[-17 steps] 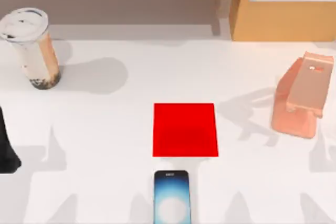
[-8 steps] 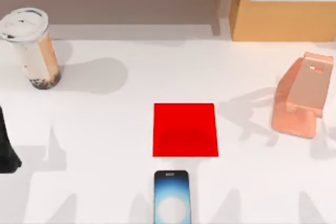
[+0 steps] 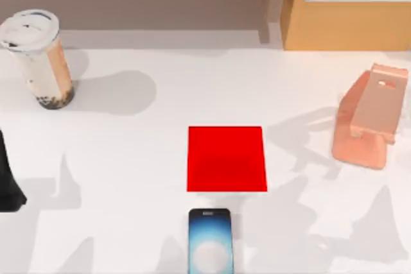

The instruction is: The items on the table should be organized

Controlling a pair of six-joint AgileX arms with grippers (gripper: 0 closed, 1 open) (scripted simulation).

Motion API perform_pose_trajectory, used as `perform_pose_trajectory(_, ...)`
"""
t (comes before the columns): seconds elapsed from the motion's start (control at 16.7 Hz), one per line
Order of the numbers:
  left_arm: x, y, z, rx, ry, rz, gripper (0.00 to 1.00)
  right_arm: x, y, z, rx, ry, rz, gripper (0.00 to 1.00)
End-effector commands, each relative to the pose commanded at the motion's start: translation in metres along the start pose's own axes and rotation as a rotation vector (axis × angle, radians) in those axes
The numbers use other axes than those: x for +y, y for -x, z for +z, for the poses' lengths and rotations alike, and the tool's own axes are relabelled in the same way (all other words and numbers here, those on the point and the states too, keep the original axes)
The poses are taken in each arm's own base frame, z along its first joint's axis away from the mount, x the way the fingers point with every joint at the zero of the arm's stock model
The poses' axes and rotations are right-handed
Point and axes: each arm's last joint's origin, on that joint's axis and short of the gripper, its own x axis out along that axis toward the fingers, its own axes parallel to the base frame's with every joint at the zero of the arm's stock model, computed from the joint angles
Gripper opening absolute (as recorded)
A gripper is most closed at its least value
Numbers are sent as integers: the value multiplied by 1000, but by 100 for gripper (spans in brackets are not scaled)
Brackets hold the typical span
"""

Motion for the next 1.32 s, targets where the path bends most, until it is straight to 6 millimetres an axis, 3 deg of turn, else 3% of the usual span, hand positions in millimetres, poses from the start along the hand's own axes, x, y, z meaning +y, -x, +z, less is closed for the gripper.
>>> perform_pose_trajectory(0.18, 0, 0, 0, 0, 0, 0, 100, -7, -36, 41, 192, -52, -43, 100)
perform_pose_trajectory(0.36, 0, 0, 0, 0, 0, 0, 100, -20, -85, 70, 381, -105, -83, 100)
perform_pose_trajectory(0.6, 0, 0, 0, 0, 0, 0, 100, -40, -152, 85, 602, -171, -125, 100)
perform_pose_trajectory(0.78, 0, 0, 0, 0, 0, 0, 100, -53, -190, 85, 718, -209, -146, 100)
perform_pose_trajectory(1.02, 0, 0, 0, 0, 0, 0, 100, -62, -214, 82, 792, -234, -158, 100)
perform_pose_trajectory(1.32, 0, 0, 0, 0, 0, 0, 100, -60, -215, 82, 794, -229, -156, 100)
